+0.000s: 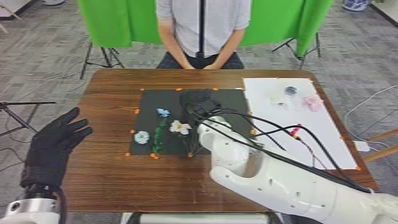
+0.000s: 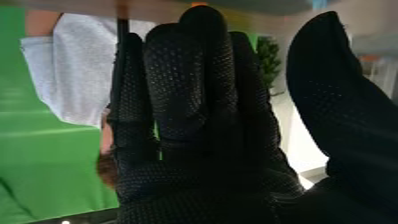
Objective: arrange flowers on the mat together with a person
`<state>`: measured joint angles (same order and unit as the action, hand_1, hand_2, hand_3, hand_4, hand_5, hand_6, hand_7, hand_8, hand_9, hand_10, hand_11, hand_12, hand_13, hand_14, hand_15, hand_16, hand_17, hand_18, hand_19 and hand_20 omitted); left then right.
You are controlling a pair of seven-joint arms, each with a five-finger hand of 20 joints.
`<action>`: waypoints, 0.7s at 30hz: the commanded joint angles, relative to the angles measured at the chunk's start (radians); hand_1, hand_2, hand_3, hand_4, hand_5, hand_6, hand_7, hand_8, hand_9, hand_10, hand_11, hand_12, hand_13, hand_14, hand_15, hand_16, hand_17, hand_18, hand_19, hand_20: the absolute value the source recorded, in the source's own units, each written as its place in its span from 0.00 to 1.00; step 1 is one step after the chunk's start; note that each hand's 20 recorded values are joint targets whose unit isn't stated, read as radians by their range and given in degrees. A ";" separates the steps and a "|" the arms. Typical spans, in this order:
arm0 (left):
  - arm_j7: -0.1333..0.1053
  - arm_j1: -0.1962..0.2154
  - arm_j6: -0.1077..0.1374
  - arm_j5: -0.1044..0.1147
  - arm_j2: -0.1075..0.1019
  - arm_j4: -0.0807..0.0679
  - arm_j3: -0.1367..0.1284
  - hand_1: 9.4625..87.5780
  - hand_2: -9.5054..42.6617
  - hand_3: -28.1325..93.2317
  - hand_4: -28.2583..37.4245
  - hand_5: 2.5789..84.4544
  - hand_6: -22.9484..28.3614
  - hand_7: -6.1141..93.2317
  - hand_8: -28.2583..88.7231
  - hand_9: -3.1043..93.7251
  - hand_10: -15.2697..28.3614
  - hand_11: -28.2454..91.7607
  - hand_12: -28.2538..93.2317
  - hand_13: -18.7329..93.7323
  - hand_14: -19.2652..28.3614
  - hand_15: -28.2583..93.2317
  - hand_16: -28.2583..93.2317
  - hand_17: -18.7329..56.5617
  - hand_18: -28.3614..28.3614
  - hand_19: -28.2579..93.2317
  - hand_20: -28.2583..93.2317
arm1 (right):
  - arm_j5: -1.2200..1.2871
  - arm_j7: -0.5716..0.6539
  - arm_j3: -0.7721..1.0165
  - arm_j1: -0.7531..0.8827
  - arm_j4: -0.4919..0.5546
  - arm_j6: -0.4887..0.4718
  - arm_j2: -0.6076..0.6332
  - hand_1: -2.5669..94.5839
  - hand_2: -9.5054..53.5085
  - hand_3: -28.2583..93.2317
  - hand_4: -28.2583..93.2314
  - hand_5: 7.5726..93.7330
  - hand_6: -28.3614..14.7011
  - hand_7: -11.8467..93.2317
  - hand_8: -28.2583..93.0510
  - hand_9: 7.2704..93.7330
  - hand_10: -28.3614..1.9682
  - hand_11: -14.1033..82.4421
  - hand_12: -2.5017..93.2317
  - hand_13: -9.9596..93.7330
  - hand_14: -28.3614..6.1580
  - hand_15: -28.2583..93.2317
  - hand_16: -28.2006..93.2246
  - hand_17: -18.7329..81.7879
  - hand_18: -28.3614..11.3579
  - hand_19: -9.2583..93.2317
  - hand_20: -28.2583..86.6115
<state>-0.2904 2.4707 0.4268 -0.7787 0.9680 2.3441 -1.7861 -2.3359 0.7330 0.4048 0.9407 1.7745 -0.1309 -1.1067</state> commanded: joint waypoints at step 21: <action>-0.042 0.086 0.019 0.018 0.010 0.021 -0.027 0.16 0.30 0.89 0.00 0.43 0.61 0.20 0.15 0.37 0.78 0.45 0.30 0.37 0.95 0.70 0.13 0.12 0.87 0.65 0.31 | 0.921 -0.211 1.019 0.789 0.389 0.347 0.036 0.33 0.15 0.82 0.04 0.54 0.58 0.23 0.14 0.57 0.31 0.35 0.18 0.60 0.29 0.71 0.30 0.36 0.15 0.77 0.24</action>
<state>-0.3227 2.5252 0.4434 -0.7666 0.9680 2.3584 -1.8079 -1.5568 0.5804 1.3126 1.5683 2.1681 0.1820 -1.0235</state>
